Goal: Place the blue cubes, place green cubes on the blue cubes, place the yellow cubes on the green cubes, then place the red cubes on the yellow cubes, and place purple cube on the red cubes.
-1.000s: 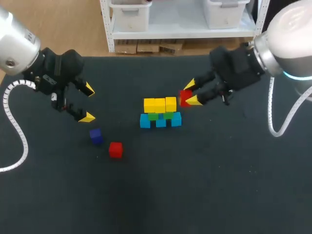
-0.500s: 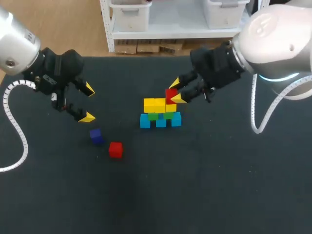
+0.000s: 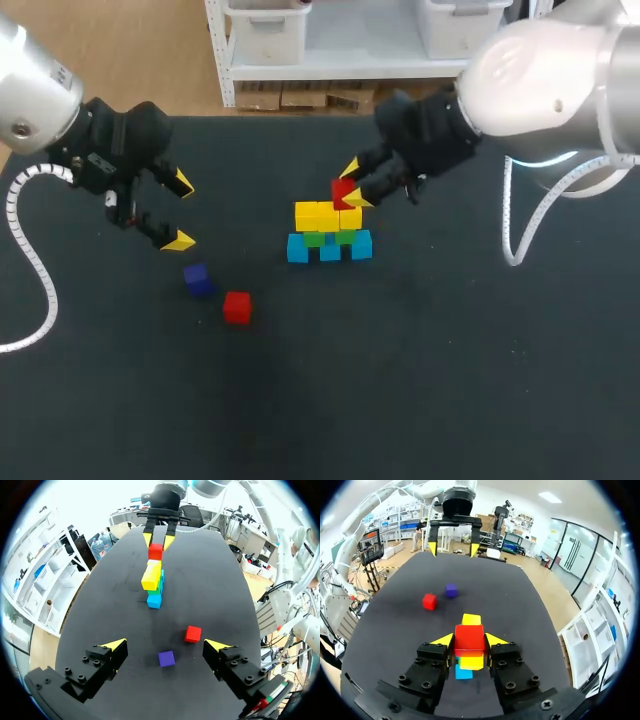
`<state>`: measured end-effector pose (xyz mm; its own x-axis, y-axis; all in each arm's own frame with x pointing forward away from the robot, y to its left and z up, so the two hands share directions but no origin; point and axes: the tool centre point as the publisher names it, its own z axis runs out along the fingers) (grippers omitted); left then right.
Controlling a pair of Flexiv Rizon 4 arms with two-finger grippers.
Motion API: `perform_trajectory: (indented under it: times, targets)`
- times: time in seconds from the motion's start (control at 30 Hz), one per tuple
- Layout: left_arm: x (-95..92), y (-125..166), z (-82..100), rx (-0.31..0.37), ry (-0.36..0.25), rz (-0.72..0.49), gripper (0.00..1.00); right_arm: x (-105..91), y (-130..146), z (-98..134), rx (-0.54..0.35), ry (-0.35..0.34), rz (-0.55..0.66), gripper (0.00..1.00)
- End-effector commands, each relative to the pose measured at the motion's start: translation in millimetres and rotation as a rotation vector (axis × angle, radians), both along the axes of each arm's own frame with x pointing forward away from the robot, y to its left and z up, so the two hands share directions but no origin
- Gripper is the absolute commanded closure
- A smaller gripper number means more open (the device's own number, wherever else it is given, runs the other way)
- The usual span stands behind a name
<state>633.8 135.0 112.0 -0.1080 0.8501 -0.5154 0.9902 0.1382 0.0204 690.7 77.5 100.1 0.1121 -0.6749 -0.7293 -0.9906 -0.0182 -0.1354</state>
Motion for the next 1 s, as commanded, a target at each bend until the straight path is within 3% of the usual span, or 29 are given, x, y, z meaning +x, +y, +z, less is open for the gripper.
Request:
perform_trajectory:
  times: [0.03,1.0]
  targets:
    - [-0.3,1,-0.8,-0.005,-0.003,-0.003,0.00,-1.9,4,0,-0.015,-0.005,-0.011,1.00]
    - [-0.3,1,-0.8,-0.005,-0.003,-0.003,0.00,3.5,3,-11,-0.016,0.021,-0.027,1.00]
